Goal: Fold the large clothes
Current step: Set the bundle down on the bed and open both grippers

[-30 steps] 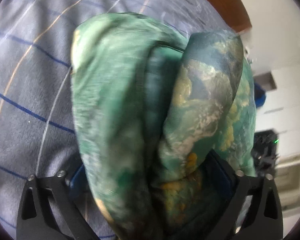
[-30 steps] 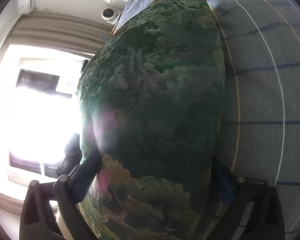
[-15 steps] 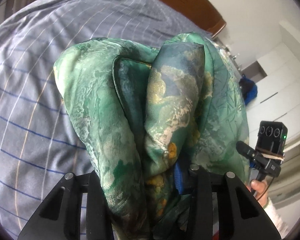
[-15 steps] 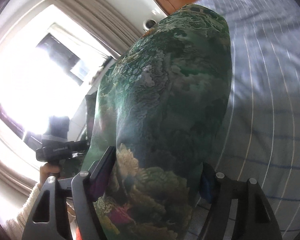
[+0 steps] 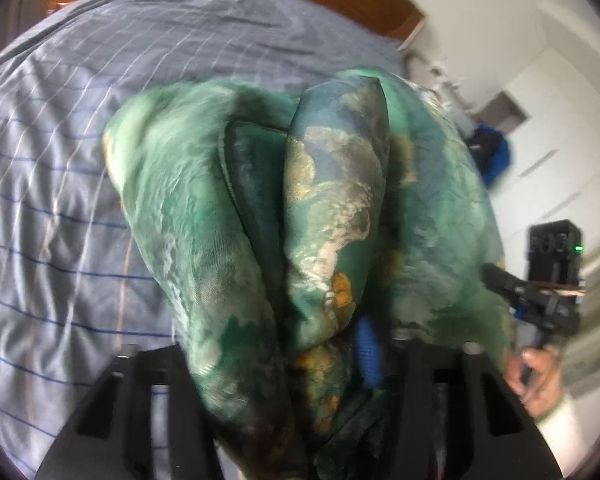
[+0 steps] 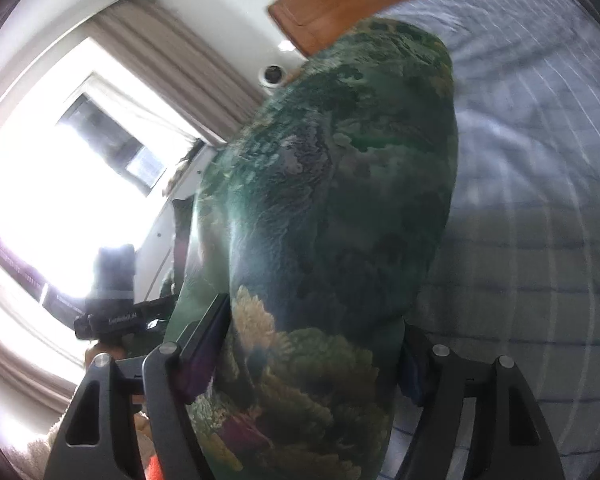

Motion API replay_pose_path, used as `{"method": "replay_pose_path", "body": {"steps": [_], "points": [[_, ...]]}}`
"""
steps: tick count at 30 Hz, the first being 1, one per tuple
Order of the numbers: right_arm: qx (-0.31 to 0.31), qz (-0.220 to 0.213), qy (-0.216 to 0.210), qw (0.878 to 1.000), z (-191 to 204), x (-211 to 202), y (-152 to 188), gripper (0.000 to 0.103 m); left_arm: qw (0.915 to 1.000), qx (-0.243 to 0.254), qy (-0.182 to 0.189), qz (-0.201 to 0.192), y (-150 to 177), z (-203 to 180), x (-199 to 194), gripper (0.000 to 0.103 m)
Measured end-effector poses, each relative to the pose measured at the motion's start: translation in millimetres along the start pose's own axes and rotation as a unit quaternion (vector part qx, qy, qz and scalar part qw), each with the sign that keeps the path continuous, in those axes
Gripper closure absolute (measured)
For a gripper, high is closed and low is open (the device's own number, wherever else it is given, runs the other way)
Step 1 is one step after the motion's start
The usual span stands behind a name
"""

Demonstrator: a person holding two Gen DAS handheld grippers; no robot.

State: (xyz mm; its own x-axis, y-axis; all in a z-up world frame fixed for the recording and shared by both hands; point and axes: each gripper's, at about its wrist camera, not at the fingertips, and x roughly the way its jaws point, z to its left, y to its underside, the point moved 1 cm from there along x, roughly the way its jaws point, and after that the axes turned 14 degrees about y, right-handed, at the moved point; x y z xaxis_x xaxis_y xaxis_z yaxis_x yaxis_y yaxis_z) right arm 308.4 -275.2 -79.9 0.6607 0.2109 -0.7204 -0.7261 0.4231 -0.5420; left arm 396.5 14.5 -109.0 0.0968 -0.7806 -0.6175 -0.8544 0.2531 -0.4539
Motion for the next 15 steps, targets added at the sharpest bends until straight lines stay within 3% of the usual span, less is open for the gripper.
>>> {"method": "replay_pose_path", "body": {"steps": [3, 5, 9, 12, 15], "points": [[0.046, 0.037, 0.067, 0.996, -40, 17, 11, 0.007, 0.9998, -0.014, -0.016, 0.000, 12, 1, 29, 0.029], [0.054, 0.059, 0.116, 0.990, -58, 24, 24, 0.003, 0.9993, -0.008, -0.010, -0.036, 23, -8, 21, 0.017], [0.017, -0.001, 0.162, 0.987, -54, -16, 42, 0.000, 0.9890, 0.077, -0.084, -0.094, 40, -50, -16, 0.003], [-0.035, -0.037, 0.213, 0.976, -37, -54, 61, 0.000, 0.9654, 0.165, -0.150, -0.135, 60, -89, -48, 0.001], [-0.076, -0.086, 0.255, 0.960, -13, -102, 80, 0.000, 0.9315, 0.230, -0.224, -0.171, 89, -126, -75, 0.000]]}}
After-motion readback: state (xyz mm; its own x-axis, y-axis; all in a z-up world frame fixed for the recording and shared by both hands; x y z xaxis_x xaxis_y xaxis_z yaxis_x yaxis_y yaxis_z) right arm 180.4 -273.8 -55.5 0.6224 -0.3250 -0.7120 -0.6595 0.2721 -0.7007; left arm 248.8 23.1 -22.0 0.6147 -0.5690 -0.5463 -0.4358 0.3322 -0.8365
